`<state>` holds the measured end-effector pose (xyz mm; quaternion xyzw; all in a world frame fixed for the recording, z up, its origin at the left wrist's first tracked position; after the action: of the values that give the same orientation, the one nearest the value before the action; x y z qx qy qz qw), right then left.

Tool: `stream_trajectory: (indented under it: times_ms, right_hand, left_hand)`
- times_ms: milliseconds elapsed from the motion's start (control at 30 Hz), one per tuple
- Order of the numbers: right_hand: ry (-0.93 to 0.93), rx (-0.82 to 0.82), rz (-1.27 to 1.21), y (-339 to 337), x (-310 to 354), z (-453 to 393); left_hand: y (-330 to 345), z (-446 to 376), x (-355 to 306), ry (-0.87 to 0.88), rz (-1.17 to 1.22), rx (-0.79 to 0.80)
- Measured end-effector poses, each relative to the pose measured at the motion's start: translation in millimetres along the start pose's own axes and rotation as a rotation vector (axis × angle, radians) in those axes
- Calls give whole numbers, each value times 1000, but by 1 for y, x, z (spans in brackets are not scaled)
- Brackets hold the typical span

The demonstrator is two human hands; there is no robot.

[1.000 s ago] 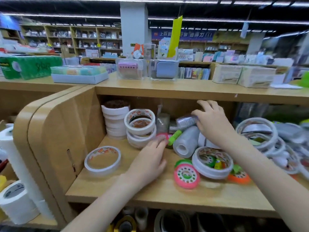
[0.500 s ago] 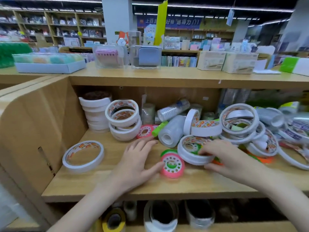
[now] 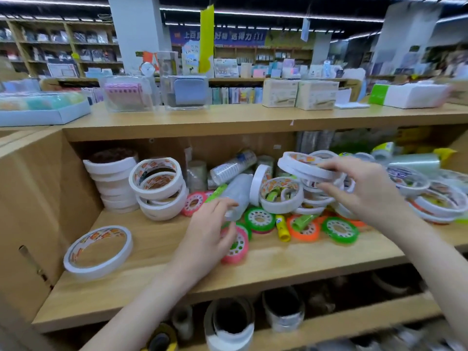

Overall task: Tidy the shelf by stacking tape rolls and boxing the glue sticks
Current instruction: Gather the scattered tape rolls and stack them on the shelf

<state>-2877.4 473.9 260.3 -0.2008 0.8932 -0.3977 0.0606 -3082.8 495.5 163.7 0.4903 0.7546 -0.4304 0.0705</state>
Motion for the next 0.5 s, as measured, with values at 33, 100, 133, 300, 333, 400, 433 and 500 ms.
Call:
stream_trajectory:
  times_ms: [33, 100, 133, 300, 333, 400, 433, 500]
  right_hand:
    - [-61, -39, 164, -3, -2, -6]
    - [-153, 149, 517, 20, -12, -16]
    - [-182, 357, 678, 42, -24, -15]
    - [-302, 721, 869, 88, -52, -2]
    - [-314, 700, 871, 89, -53, -2]
    - [-335, 675, 850, 91, -57, -5]
    - [-333, 667, 828, 89, -59, -6]
    - [-289, 603, 724, 78, -65, -14]
  left_hand:
    - [6, -7, -4, 1, -10, 7]
    - [16, -20, -6, -43, -43, 17]
    - [19, -25, -7, -54, -60, 9]
    - [39, -53, -3, -174, -313, 143]
    - [44, -57, -1, -204, -339, 186]
    - [51, -66, -3, -198, -337, 213]
    - [54, -69, -5, -182, -326, 214]
    - [61, -75, -7, -170, -293, 215]
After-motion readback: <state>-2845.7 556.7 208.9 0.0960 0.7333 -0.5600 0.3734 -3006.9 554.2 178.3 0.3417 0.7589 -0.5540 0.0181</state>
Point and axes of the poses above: each hand's wrist, its own z-axis away from the middle knuckle, its own y-axis out of the palm, x = y × z, the point moved 9 cm from there along -z, towards the middle knuckle, and after that the axes turned 13 degrees about z, right-handed, at the moved point
